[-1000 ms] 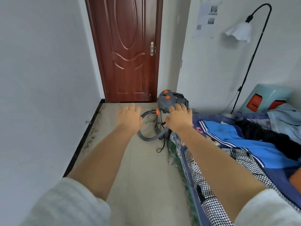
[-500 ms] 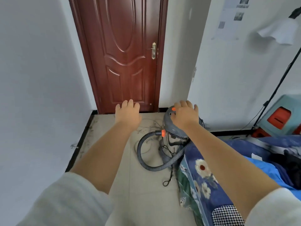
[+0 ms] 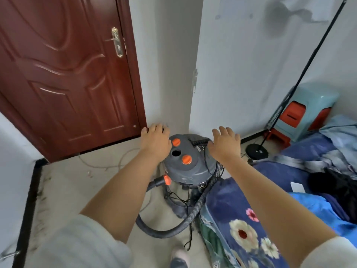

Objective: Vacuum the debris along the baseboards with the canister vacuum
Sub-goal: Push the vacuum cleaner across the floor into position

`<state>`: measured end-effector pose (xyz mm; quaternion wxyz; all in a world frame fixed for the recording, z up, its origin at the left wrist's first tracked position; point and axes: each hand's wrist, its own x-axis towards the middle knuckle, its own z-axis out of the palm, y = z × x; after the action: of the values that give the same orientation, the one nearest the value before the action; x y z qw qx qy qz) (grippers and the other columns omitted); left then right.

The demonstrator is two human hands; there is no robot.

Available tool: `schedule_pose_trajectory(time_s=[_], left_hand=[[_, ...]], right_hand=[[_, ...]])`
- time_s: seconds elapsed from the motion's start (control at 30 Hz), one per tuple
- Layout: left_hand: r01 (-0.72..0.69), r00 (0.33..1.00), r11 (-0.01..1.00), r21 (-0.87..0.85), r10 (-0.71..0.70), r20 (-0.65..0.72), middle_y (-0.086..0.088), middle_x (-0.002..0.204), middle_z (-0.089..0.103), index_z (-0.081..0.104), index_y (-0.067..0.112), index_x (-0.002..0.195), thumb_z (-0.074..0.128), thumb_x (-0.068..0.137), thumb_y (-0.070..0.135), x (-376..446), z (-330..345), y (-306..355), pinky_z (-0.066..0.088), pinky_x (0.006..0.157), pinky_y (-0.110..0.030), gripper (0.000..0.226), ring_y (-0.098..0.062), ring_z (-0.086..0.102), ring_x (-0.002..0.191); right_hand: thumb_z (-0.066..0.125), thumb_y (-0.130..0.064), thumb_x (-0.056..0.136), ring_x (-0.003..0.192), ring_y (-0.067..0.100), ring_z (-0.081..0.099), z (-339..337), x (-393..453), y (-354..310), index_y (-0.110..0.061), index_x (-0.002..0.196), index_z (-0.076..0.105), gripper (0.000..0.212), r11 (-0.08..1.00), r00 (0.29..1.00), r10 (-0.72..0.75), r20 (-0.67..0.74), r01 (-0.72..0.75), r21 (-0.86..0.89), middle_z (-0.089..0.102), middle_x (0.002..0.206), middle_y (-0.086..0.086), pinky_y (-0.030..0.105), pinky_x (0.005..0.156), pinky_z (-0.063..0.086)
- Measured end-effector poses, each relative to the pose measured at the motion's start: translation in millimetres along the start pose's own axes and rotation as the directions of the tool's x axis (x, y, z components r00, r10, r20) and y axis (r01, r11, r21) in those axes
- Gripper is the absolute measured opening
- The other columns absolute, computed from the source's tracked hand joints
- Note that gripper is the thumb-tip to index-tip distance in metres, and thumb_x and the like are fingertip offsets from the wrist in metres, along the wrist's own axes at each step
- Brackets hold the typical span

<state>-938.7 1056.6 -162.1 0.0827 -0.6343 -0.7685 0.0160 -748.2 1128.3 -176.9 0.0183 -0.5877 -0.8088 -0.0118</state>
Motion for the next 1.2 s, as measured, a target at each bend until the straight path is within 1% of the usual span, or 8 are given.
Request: schedule_pose_trajectory(time_s=[0.27, 0.53, 0.6, 0.7, 0.8, 0.87, 1.03, 1.2], left_hand=[[-0.141, 0.986, 0.99, -0.032, 0.143, 0.086, -0.006, 0.135, 0.041, 0.038, 0.014, 0.134, 0.037, 0.096, 0.032, 142, 86, -9, 0.034, 0.095, -0.037, 0.042, -0.024, 0.037, 0.125], [-0.301, 0.909, 0.949, -0.094, 0.315, 0.271, -0.007, 0.144, 0.034, 0.037, 0.015, 0.137, 0.039, 0.096, 0.033, 232, 223, -22, 0.029, 0.103, -0.041, 0.044, -0.025, 0.032, 0.133], [-0.328, 0.9, 0.931, -0.161, 0.36, 0.247, -0.013, 0.139, 0.045, 0.051, 0.01, 0.127, 0.055, 0.089, 0.03, 248, 250, -22, 0.038, 0.098, -0.047, 0.043, -0.03, 0.043, 0.127], [-0.407, 0.884, 0.883, -0.231, 0.445, 0.141, -0.02, 0.11, 0.066, 0.071, 0.007, 0.098, 0.084, 0.059, 0.029, 275, 303, -18, 0.053, 0.073, -0.05, 0.046, -0.037, 0.064, 0.099], [-0.487, 0.855, 0.823, -0.292, 0.518, 0.033, -0.022, 0.116, 0.063, 0.069, 0.009, 0.108, 0.057, 0.078, 0.041, 295, 333, -2, 0.052, 0.078, -0.052, 0.045, -0.041, 0.06, 0.109], [-0.539, 0.824, 0.774, -0.331, 0.567, -0.015, -0.023, 0.122, 0.06, 0.066, 0.007, 0.114, 0.039, 0.082, 0.041, 308, 352, 10, 0.049, 0.083, -0.055, 0.054, -0.042, 0.056, 0.115], [-0.661, 0.735, 0.685, -0.306, 0.674, -0.08, -0.023, 0.126, 0.057, 0.06, -0.001, 0.12, 0.039, 0.085, 0.036, 318, 388, 23, 0.045, 0.088, -0.059, 0.055, -0.049, 0.052, 0.115], [-0.694, 0.708, 0.668, -0.27, 0.701, -0.084, -0.023, 0.127, 0.056, 0.059, -0.004, 0.12, 0.039, 0.087, 0.032, 313, 391, 18, 0.048, 0.087, -0.055, 0.054, -0.049, 0.053, 0.114]], right_hand=[[0.04, -0.031, 0.093, 0.135, 0.025, 0.026, 85, 123, -12, -0.015, 0.134, 0.041, 0.044, 0.989, 0.988, 0.112, 0.108, -0.121, 0.079, 0.04, 0.141, 0.004, 0.045, 0.11, 0.023], [0.037, -0.035, 0.097, 0.14, 0.022, 0.021, 196, 175, -21, -0.018, 0.14, 0.035, 0.046, 0.928, 0.893, 0.342, 0.291, -0.37, 0.044, 0.032, 0.148, 0.001, 0.043, 0.113, 0.018], [0.035, -0.036, 0.099, 0.143, 0.022, 0.015, 221, 183, -25, -0.018, 0.145, 0.028, 0.05, 0.897, 0.858, 0.406, 0.313, -0.44, 0.044, 0.024, 0.154, 0.002, 0.044, 0.114, 0.016], [0.033, -0.041, 0.099, 0.145, 0.022, 0.006, 256, 199, -36, -0.022, 0.149, 0.021, 0.054, 0.821, 0.804, 0.508, 0.31, -0.56, 0.108, 0.013, 0.158, 0.002, 0.043, 0.115, 0.009], [0.032, -0.051, 0.096, 0.145, 0.025, -0.002, 290, 212, -40, -0.027, 0.15, 0.017, 0.06, 0.712, 0.726, 0.609, 0.318, -0.678, 0.185, 0.002, 0.159, 0.003, 0.046, 0.116, 0.004], [0.033, -0.053, 0.095, 0.145, 0.026, 0.003, 309, 217, -41, -0.026, 0.15, 0.018, 0.063, 0.636, 0.678, 0.65, 0.343, -0.732, 0.243, 0.004, 0.159, 0.006, 0.046, 0.117, 0.008], [0.037, -0.052, 0.095, 0.141, 0.024, 0.022, 327, 216, -42, -0.027, 0.146, 0.03, 0.058, 0.601, 0.689, 0.657, 0.305, -0.723, 0.34, 0.021, 0.155, 0.007, 0.038, 0.112, 0.024], [0.035, -0.053, 0.095, 0.142, 0.021, 0.022, 329, 207, -52, -0.028, 0.145, 0.031, 0.056, 0.569, 0.677, 0.661, 0.322, -0.733, 0.374, 0.024, 0.155, 0.003, 0.033, 0.109, 0.024]])
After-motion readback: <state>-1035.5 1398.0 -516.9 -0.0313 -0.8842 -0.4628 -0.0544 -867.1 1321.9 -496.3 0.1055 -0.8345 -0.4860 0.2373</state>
